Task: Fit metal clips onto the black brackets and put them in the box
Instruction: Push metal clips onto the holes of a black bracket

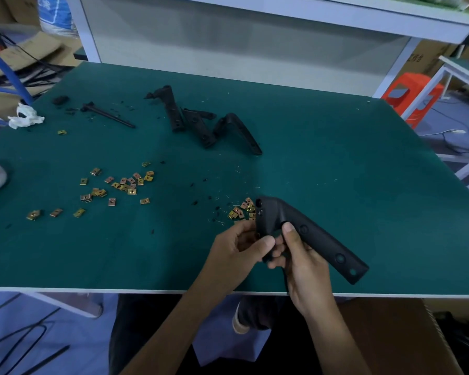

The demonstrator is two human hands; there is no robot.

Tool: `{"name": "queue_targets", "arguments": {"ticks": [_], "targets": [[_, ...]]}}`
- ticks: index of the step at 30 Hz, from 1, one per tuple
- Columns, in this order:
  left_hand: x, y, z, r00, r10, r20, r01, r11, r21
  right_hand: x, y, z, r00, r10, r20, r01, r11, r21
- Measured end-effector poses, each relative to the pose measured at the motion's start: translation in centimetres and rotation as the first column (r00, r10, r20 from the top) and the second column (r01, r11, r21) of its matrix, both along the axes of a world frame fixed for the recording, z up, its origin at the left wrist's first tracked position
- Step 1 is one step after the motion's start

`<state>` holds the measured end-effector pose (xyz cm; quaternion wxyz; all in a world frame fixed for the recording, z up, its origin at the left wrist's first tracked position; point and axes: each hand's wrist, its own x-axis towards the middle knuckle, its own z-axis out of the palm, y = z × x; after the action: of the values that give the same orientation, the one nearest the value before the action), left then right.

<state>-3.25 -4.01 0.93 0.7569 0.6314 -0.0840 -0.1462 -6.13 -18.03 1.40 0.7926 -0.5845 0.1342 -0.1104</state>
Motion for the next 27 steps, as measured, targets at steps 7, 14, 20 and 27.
{"name": "queue_targets", "arguments": {"ticks": [7,14,20,27], "targets": [[-0.2,-0.4,-0.2,0.997,0.073,0.015,-0.074,0.996,0.046,-0.8,0.6,-0.6,0.997,-0.046,-0.067,0.027,0.965,-0.259],[-0.3,-0.4,-0.1,0.997,0.051,0.053,-0.058,0.988,0.143,-1.0,0.8,-0.1,0.993,-0.061,-0.099,0.034,0.966,-0.254],[-0.7,-0.7,0.2,0.994,0.068,0.083,-0.086,0.969,0.233,-0.2,0.1,1.4,0.985,-0.139,-0.101,0.152,0.98,0.126],[0.0,-0.6,0.6,0.955,0.125,0.269,-0.231,0.883,0.409,0.3,-2.5,0.9,0.997,-0.064,-0.037,0.074,0.874,0.48]]}}
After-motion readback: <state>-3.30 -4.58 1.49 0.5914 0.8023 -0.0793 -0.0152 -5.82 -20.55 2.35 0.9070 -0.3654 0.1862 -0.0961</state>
